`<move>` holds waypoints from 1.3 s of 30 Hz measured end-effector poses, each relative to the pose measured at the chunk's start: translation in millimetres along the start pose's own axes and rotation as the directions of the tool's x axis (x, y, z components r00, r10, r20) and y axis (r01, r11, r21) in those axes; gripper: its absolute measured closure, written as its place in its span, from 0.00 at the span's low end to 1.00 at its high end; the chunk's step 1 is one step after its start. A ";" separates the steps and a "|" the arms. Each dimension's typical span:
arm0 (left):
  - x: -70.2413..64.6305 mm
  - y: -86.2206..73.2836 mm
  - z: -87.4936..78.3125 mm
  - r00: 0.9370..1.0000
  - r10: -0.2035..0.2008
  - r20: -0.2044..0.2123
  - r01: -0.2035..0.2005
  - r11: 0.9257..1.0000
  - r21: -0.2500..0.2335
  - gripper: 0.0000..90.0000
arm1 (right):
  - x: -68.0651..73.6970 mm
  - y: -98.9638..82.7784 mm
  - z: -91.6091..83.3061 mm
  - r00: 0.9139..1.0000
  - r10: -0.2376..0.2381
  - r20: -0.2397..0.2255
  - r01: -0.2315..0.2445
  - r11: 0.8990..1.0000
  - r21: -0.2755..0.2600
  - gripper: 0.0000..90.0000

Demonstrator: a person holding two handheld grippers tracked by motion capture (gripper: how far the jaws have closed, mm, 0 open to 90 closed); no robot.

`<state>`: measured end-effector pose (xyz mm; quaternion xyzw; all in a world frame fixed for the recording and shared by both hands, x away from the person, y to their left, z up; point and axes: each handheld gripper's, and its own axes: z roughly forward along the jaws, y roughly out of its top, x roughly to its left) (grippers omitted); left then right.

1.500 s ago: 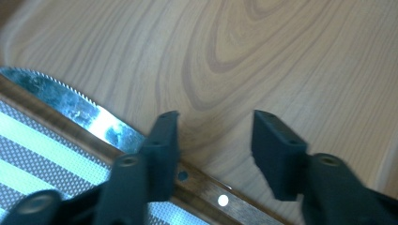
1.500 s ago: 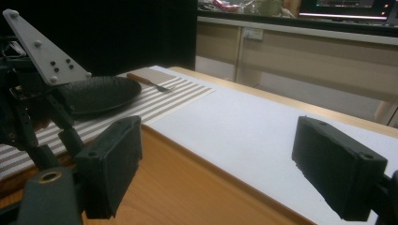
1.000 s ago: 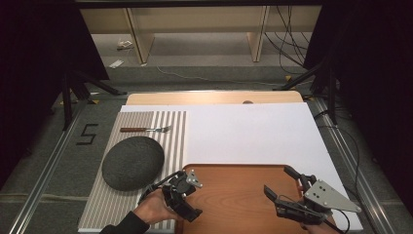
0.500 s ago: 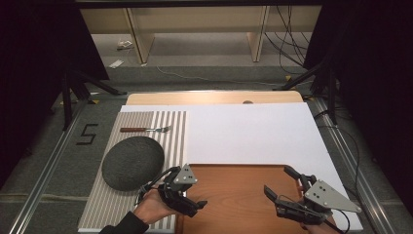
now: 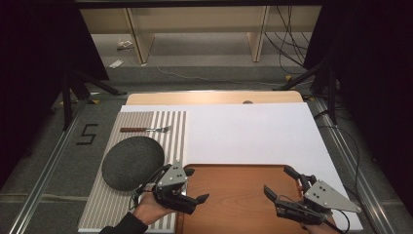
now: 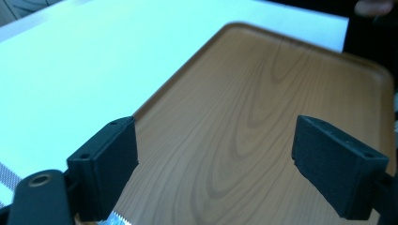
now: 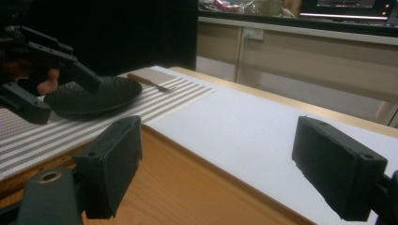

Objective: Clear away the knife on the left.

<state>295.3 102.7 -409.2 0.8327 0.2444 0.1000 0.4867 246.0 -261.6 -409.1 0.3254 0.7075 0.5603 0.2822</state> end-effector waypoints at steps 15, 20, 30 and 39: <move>4.2 -6.5 -17.6 0.999 -0.035 -0.033 0.028 0.982 -0.188 0.17 | -0.3 -0.1 -0.1 1.000 0.004 0.001 -0.004 1.000 0.000 0.19; 5.5 -9.4 -22.9 0.998 -0.056 -0.035 0.047 0.974 -0.219 0.18 | -0.3 0.0 -0.4 1.000 0.002 0.003 -0.002 1.000 -0.001 0.19; -2.4 -17.7 -22.3 0.995 -0.072 -0.063 0.056 0.971 -0.231 0.17 | -0.2 0.0 -0.4 1.000 0.004 0.001 -0.004 1.000 -0.002 0.19; -1.4 -17.2 -23.8 0.994 -0.080 -0.069 0.061 0.967 -0.247 0.15 | -0.1 0.0 -0.3 1.000 0.004 0.000 -0.004 1.000 -0.001 0.19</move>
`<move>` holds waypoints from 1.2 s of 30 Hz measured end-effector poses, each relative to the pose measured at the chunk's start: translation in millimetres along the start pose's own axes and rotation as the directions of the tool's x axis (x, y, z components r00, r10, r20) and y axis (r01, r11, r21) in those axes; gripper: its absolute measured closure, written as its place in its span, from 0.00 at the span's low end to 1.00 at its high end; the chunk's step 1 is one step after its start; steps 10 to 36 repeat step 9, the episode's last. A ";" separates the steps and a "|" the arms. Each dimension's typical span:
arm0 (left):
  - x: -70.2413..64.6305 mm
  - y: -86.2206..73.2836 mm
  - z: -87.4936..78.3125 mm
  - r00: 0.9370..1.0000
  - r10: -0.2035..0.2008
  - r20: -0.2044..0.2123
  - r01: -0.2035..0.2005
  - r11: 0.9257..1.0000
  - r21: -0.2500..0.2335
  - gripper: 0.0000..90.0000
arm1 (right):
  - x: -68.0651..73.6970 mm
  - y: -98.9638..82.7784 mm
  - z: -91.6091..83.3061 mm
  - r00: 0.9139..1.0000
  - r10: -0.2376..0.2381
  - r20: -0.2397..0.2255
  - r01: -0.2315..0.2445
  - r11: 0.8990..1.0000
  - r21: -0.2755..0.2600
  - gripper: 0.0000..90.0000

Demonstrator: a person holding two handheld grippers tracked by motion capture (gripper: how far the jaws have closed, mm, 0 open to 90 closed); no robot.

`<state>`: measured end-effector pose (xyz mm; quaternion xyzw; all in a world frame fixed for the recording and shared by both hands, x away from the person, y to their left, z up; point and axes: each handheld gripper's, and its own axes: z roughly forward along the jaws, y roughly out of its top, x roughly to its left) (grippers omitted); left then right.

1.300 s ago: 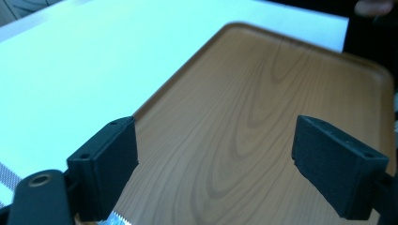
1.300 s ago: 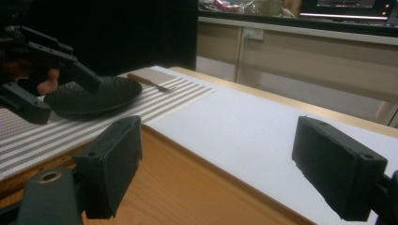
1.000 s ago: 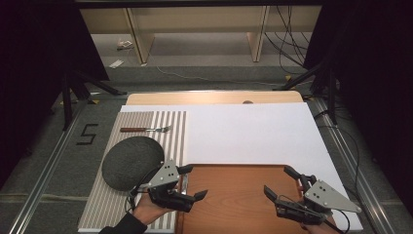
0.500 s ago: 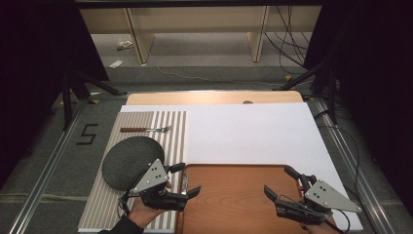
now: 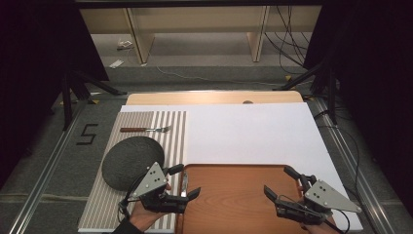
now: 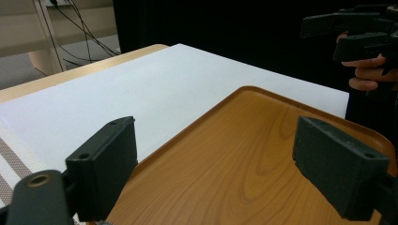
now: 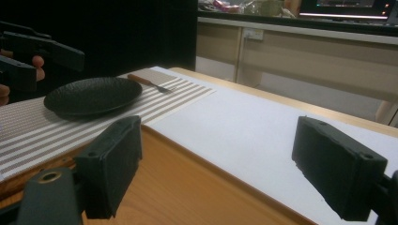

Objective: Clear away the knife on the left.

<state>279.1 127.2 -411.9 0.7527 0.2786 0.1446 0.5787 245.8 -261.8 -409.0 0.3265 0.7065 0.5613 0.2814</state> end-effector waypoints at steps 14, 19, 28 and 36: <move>-3.4 -0.5 3.8 1.000 -0.003 0.013 0.003 1.000 0.014 0.14 | 0.0 -0.1 0.1 1.000 0.000 0.000 0.000 1.000 0.000 0.19; -3.4 -0.5 3.8 1.000 -0.003 0.013 0.003 1.000 0.014 0.14 | 0.0 -0.1 0.1 1.000 0.000 0.000 0.000 1.000 0.000 0.19; -3.4 -0.5 3.8 1.000 -0.003 0.013 0.003 1.000 0.014 0.14 | 0.0 -0.1 0.1 1.000 0.000 0.000 0.000 1.000 0.000 0.19; -3.4 -0.5 3.8 1.000 -0.003 0.013 0.003 1.000 0.014 0.14 | 0.0 -0.1 0.1 1.000 0.000 0.000 0.000 1.000 0.000 0.19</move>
